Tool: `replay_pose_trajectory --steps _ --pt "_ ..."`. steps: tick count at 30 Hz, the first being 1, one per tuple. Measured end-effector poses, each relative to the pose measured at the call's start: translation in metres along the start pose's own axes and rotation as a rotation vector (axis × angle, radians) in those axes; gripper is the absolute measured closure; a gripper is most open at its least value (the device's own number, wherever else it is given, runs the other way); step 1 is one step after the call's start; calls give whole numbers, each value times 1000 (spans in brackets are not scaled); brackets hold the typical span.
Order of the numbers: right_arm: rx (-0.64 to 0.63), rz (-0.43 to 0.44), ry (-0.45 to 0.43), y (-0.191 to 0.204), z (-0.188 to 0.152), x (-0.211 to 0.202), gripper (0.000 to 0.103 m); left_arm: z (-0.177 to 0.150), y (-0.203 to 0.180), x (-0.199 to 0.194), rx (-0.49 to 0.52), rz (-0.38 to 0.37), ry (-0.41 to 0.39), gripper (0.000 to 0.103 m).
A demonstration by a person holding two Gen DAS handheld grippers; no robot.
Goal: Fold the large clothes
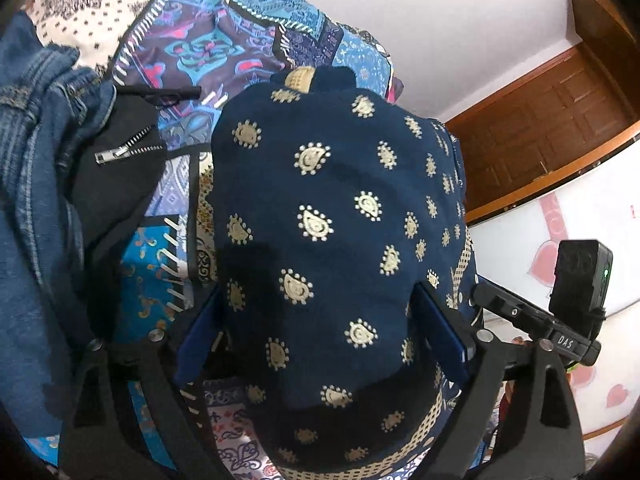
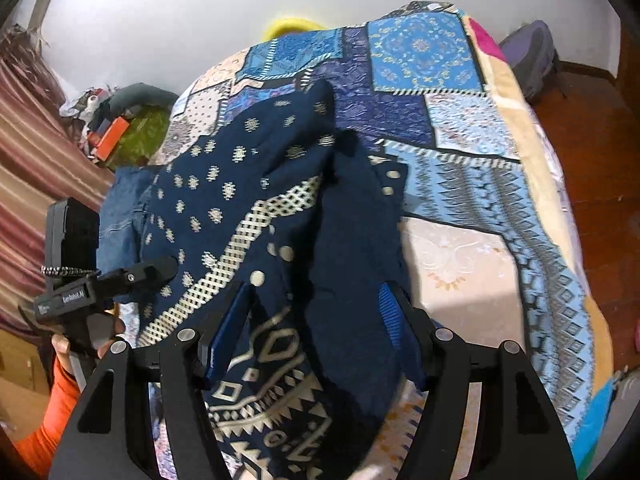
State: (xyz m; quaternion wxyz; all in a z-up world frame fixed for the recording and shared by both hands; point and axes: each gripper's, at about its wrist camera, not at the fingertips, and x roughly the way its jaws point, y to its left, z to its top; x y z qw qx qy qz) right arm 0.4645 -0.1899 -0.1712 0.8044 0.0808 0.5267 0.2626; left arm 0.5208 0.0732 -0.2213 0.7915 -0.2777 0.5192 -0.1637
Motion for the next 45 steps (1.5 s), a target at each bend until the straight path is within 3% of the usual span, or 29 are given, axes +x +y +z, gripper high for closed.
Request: replay_pose_trajectory --steps 2,4,13,19,23,26,31,34,38,45 --pt "1 -22 0 -4 -4 -1 38 -1 3 3 -10 -18 9 10" --pt "15 -105 12 -12 -7 3 12 -2 9 8 -38 -44 24 10" --pt "127 62 17 -32 -1 10 11 -6 27 26 -144 -155 79 9" --pt "83 120 42 -10 10 29 11 -6 22 28 -125 -143 75 9" --pt "76 102 54 -1 13 43 11 2 17 28 -106 -134 57 10" --pt "100 116 36 -5 10 39 20 2 9 22 -81 -114 44 16" --pt "227 157 69 -20 11 33 59 1 -3 12 -60 -88 29 33" --pt "261 189 79 -18 11 22 74 1 -17 1 -30 -56 22 41" --pt "194 167 47 9 10 1 78 -3 -33 -23 13 -61 10 49" --pt "77 188 -41 66 19 -44 78 -6 -48 -101 77 -74 -89 49"
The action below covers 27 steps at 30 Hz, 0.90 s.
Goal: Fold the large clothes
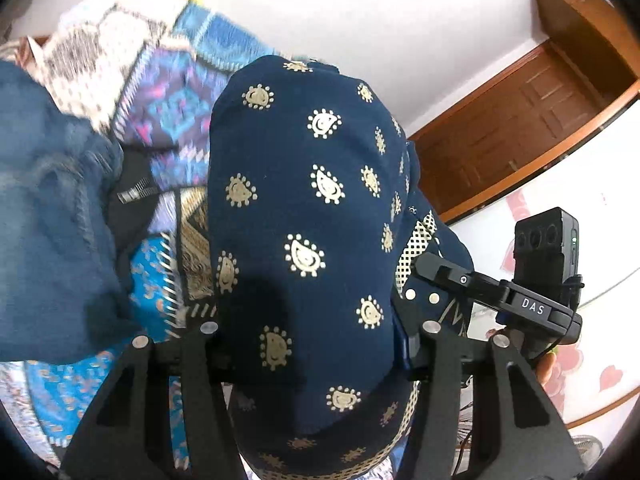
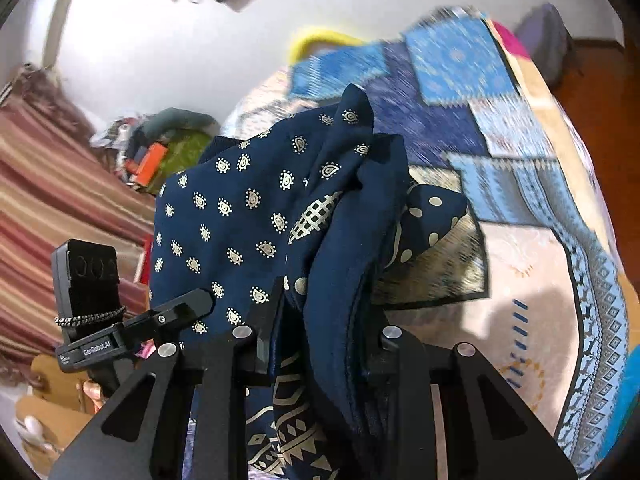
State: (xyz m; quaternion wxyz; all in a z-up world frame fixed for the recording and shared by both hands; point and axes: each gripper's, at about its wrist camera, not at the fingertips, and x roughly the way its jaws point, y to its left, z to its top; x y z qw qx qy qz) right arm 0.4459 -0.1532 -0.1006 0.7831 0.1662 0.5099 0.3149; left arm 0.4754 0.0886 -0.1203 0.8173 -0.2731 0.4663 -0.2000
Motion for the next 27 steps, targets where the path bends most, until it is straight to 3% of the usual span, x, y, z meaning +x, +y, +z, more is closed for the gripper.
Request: replay_pose_trajectory --steps 8,14,20,27 --pt "-140 65 -98 87 8 -9 78 8 3 -95 61 5 -149 49" --pt "-247 123 -115 138 12 18 78 16 43 -153 36 13 -210 49" --pt "-317 142 -66 172 25 77 78 27 87 -182 14 90 -240 49" --pt "-326 154 6 173 36 155 78 45 155 -169 -45 179 -216 49"
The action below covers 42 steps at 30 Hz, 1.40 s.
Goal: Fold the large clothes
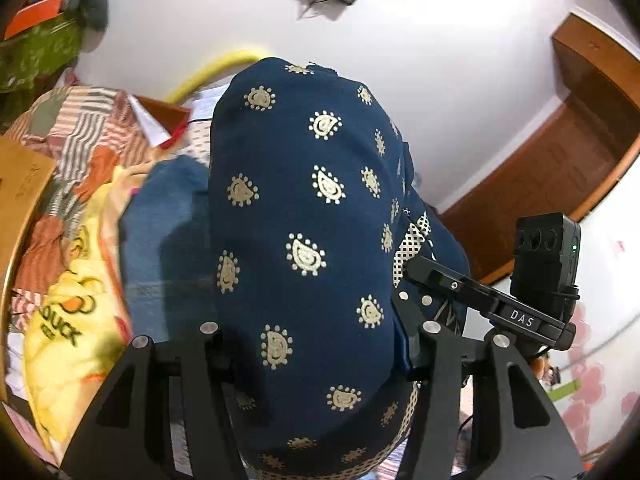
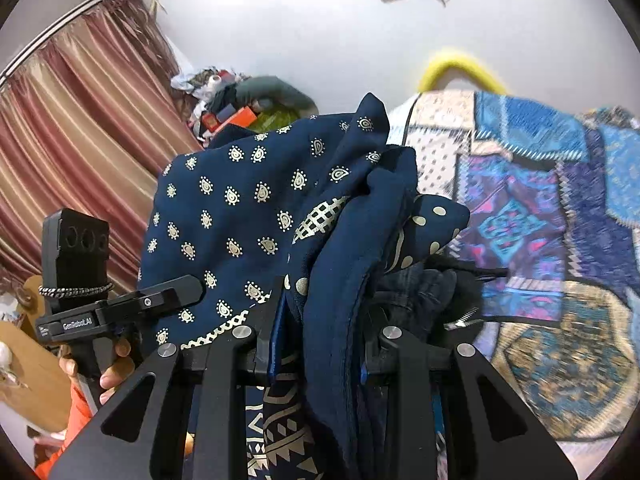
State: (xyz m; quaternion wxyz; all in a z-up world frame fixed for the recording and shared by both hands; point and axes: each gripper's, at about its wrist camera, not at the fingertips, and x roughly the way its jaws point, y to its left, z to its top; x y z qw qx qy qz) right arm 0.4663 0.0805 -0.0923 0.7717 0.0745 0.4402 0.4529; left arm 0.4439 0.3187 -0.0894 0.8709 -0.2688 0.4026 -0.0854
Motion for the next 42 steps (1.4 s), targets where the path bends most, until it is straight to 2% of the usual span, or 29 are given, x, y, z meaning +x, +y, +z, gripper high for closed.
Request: replay_pose_trajectory --steps 4,6,8,10,12,15,21,23,28,31,37,42 --pt "29 -11 42 -21 -1 50 78 2 36 27 -39 64 26 49" --pt "59 -34 64 -32 -6 72 78 2 63 42 -100 77 53 48" --pt "80 -55 82 -43 -11 87 74 2 82 51 -146 65 53 46" --pt "73 -71 77 -43 -14 89 65 1 90 55 -161 59 44 41" --pt "54 -95 84 -43 -19 84 61 -1 90 57 -150 57 48 39" --pt "7 -150 108 -31 -23 71 54 -6 78 51 -107 115 46 38" --pt "-83 -242 103 2 -36 26 54 -23 43 14 -22 254 -1 38" --pt "-120 -241 92 14 -37 13 54 -29 28 -7 13 283 -25 39" --pt "-210 -241 -19 66 -41 -48 54 -51 -33 -69 181 340 -122 39" --pt "-229 -231 -104 93 -43 -88 54 -72 -80 -115 296 367 -232 39" --pt "-309 -218 -328 149 -62 -172 54 -113 -145 -188 384 334 -416 39" --pt "-355 -169 -509 195 -100 -239 50 -162 -185 -236 429 306 -572 39"
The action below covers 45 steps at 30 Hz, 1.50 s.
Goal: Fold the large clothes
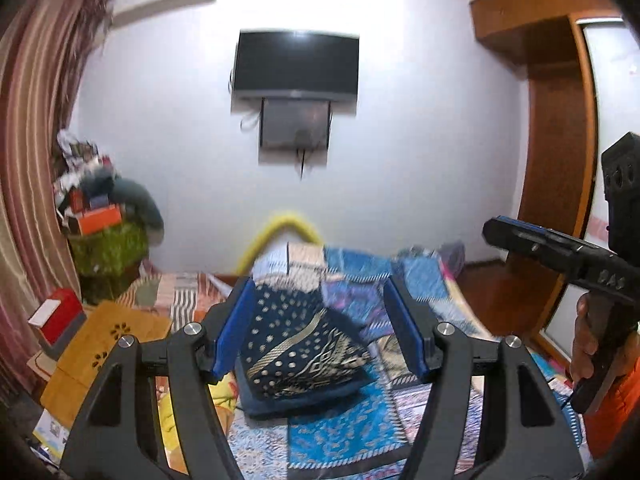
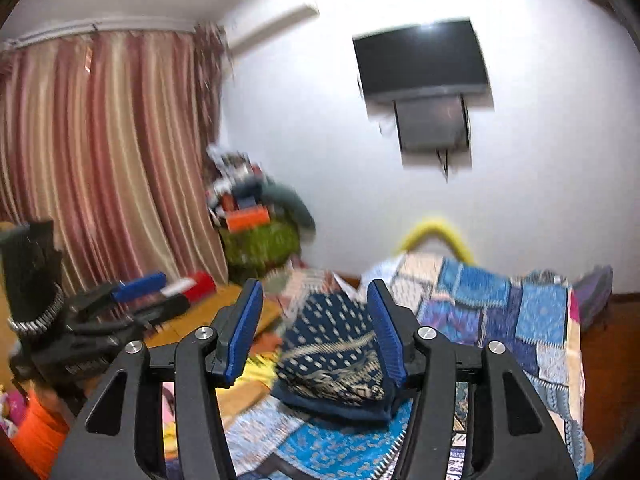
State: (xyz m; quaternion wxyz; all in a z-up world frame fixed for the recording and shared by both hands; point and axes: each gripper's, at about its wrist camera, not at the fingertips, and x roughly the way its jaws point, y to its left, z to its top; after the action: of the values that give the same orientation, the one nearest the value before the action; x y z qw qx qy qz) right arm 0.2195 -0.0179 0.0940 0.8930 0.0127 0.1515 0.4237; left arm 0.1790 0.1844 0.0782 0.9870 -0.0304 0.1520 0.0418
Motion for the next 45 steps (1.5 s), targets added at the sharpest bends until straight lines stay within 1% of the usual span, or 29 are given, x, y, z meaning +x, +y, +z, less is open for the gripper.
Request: replay_pose_trajectory --steps 3,4,6,8,10,11,12,13,14,15,16,17,18,20,22,24,31,45 --pt "-14 22 -86 22 -4 -37 48 -9 -13 -32 -6 40 -70 39" --pt "-23 25 -99 27 -6 -43 46 -13 -17 -42 -16 45 -92 39" --pt "-59 35 -117 44 -12 -58 45 -18 -21 -57 -35 39 -117 38" --pt "-72 32 -126 55 -19 -65 45 -22 -26 -71 -33 48 -142 38" --pt "-84 13 -133 60 -27 -67 45 -27 -31 -85 -29 72 -178 38" --pt "-91 -10 -141 65 -31 -69 45 -28 -33 -90 -30 77 -189 38" --pt "-94 -35 -147 68 -35 -69 43 -31 -36 -95 -33 82 -199 35" --pt "-93 -53 -149 66 -36 -68 36 -33 -38 -100 -32 84 -204 34" --pt "-92 -74 -149 68 -39 -67 32 -34 -38 -102 -31 89 -206 32" --pt "-91 -92 -150 68 -41 -67 26 -37 -40 -105 -29 101 -211 28" --pt "-91 -105 -151 67 -42 -67 22 -39 -41 -107 -28 115 -216 25" --pt "-94 -120 -150 68 -43 -66 20 -42 -41 -109 -30 123 -220 18" --pt "-96 -129 -148 69 -43 -67 19 -46 -41 -112 -34 128 -222 14" --pt "-97 -140 -137 68 -43 -67 15 -50 -43 -116 -43 139 -222 13" --pt "-94 -155 -137 66 -45 -70 6 -53 -41 -114 -55 146 -211 13" --pt "-89 -179 -144 66 -46 -73 3 -55 -39 -112 -63 153 -206 12" --pt "-70 -175 -126 60 -54 -79 2 -63 -39 -108 -66 172 -181 11" --pt "-60 -181 -98 55 -57 -80 2 -68 -42 -103 -59 184 -173 7"
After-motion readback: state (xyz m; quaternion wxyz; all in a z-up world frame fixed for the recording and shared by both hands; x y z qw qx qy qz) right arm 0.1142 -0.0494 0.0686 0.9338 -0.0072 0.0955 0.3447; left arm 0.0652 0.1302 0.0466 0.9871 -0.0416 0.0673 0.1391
